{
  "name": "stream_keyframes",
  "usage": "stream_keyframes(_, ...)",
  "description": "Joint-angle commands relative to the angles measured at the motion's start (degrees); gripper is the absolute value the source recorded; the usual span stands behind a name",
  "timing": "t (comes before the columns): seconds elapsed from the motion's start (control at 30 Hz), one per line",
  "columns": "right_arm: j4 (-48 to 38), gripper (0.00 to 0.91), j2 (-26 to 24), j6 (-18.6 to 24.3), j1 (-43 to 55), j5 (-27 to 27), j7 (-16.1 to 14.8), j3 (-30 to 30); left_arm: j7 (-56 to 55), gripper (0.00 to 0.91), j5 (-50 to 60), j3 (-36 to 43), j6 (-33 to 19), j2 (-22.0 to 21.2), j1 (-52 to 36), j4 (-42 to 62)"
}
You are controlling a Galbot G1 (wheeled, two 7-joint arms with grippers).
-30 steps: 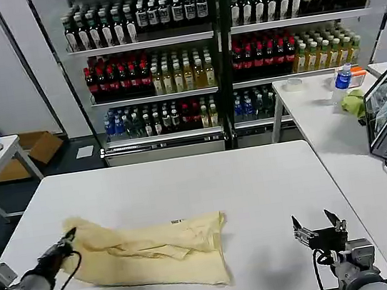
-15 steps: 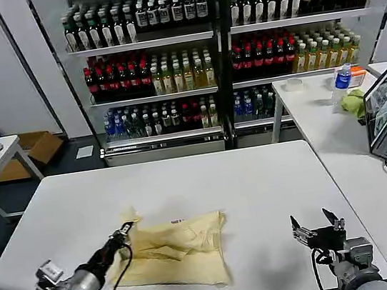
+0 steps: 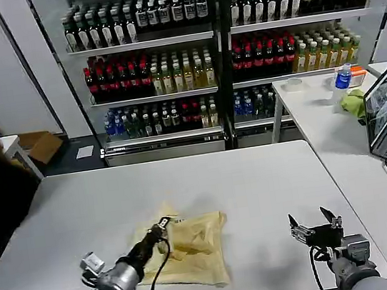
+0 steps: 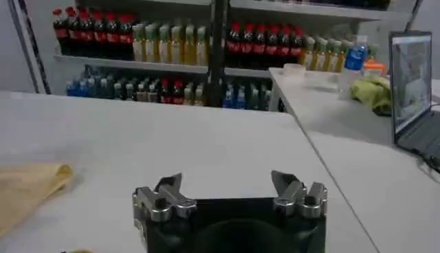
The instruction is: Fold and organize the clothes.
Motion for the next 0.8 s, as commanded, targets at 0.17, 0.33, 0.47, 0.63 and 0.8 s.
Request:
stream_keyframes(0.17,-0.4,0.907,-0.4,0.1,0.3,0.6,0.0,0.5,-0.7,0.101,6.6,9.9,0.0,-2.9,-4.6,4.5)
stream_keyframes(0.33,-0.6,0.907,-0.6,0.0,0.4,0.8,0.0,0.7,0.1,0.907,8.0,11.3,1.0,-2.8,-4.6,4.1)
stream_keyframes(0.47,-0.8,0.907,-0.5,0.1,0.6,0.8,-0.1,0.6,1.3,0.907,13.7,12.4,1.3,-2.3,-5.3,6.5)
stream_keyframes(0.63,-0.9,0.907,-0.4,0.0,1.1,0.8,0.0,0.1,1.5,0.907,14.2,11.9,2.5,-1.2,-4.3,5.8)
stream_keyframes(0.8,-0.9,0.907,-0.3,0.0,1.3,0.7,0.1,-0.3,2.7,0.907,13.2,10.6,2.6,0.3,-1.7,1.2)
